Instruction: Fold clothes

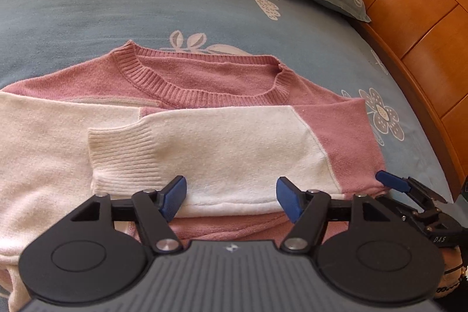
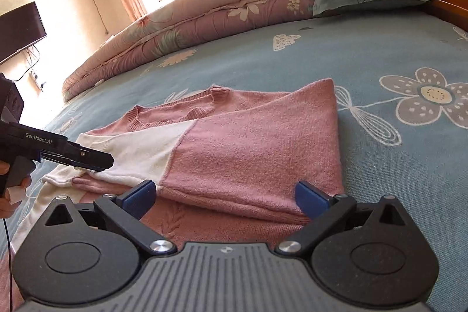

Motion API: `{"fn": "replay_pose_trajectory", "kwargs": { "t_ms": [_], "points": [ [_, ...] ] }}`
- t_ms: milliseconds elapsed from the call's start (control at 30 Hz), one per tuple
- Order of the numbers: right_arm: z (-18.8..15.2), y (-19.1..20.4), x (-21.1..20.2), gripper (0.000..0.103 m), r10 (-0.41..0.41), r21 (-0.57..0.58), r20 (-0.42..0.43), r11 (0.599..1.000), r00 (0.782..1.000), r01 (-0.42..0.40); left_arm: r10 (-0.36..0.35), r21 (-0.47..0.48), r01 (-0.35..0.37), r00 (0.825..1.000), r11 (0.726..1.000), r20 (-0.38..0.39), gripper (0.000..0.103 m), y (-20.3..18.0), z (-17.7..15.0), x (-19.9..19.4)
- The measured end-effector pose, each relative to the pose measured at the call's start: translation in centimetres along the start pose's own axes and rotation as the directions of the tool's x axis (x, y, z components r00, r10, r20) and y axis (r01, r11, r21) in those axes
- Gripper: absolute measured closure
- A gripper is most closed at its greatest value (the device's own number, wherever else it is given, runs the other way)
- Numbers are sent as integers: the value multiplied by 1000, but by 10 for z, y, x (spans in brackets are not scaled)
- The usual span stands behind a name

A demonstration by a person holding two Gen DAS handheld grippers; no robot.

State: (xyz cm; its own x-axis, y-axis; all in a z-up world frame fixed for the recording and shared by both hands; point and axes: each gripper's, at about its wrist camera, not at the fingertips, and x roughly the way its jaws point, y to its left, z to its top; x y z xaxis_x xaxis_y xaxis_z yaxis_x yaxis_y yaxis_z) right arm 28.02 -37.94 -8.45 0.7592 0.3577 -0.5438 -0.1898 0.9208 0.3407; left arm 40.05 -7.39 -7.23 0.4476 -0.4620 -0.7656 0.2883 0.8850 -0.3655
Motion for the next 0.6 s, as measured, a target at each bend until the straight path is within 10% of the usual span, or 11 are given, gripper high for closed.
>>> {"fn": "replay_pose_trajectory", "kwargs": {
  "t_ms": [233,600],
  "points": [
    [-4,0,3,0,-110,-72,-8,991,994,109,-7,-17,6,996,1000,-85,27,-14,17,6],
    [-7,-7,3,0,-75,-112,1,991,997,74,-272,113,299,939,947,-209,24,-176,98,86]
  ]
}}
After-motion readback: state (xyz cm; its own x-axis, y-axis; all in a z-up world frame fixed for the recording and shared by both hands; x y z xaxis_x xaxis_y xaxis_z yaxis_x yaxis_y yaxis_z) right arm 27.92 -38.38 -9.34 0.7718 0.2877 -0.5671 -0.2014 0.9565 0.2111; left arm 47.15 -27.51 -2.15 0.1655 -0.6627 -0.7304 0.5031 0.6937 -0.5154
